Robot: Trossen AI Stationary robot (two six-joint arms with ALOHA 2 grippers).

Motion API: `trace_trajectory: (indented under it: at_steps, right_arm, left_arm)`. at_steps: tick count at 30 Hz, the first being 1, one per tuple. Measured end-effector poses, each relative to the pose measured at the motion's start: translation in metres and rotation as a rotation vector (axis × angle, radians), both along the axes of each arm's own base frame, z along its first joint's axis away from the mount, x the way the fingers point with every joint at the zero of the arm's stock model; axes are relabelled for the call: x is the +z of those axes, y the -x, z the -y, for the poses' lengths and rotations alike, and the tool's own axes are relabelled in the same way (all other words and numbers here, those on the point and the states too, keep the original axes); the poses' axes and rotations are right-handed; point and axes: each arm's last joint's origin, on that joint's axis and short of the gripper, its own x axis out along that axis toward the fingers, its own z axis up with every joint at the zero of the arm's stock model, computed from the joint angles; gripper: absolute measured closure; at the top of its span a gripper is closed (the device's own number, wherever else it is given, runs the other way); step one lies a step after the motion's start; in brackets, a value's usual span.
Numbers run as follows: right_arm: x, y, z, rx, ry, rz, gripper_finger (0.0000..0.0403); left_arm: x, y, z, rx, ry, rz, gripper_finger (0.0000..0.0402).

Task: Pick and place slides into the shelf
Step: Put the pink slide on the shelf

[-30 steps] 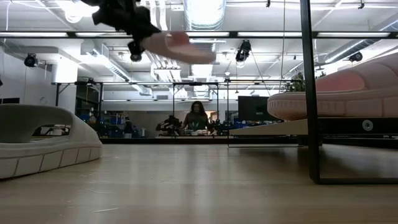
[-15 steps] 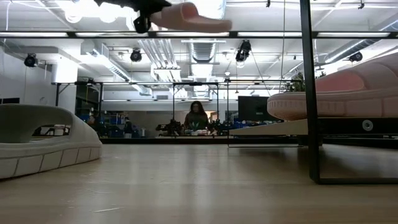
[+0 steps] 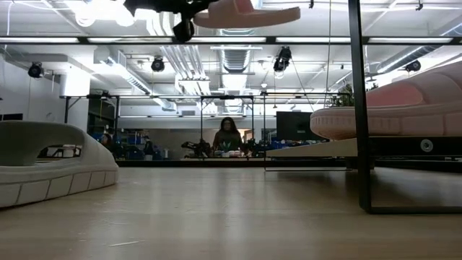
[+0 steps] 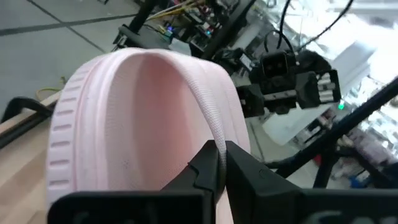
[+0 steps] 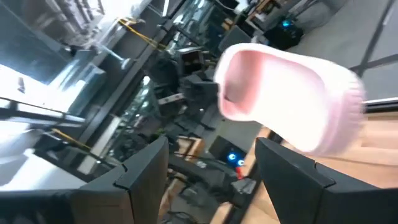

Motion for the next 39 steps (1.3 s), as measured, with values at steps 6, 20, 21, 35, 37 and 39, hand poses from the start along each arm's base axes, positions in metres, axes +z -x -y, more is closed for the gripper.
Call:
trace_trajectory:
  at_steps: [6, 20, 21, 35, 37, 39]
  right_arm:
    - [0.002, -0.001, 0.007, 0.003, 0.001, 0.022, 0.017]
    - [-0.017, -0.038, 0.024, -0.007, -0.02, -0.035, 0.017]
    - [-0.018, -0.04, 0.026, -0.015, -0.027, -0.037, 0.017]
    - [-0.023, -0.062, 0.038, -0.05, -0.046, 0.005, 0.017]
    - [-0.021, -0.065, 0.038, -0.057, -0.044, -0.002, 0.017]
    - [-0.016, -0.066, 0.038, -0.058, -0.033, 0.004, 0.017]
  left_arm:
    - [-0.008, -0.013, 0.007, 0.004, 0.017, 0.042, 0.0401]
    - [-0.017, -0.031, 0.019, -0.032, 0.016, 0.018, 0.0401]
    - [-0.017, -0.032, 0.02, -0.035, 0.015, 0.02, 0.0401]
    - [-0.016, -0.037, 0.029, 0.037, -0.007, 0.024, 0.0401]
    - [-0.017, -0.038, 0.03, 0.048, -0.025, 0.024, 0.0401]
    - [-0.016, -0.037, 0.029, 0.069, -0.047, 0.027, 0.0401]
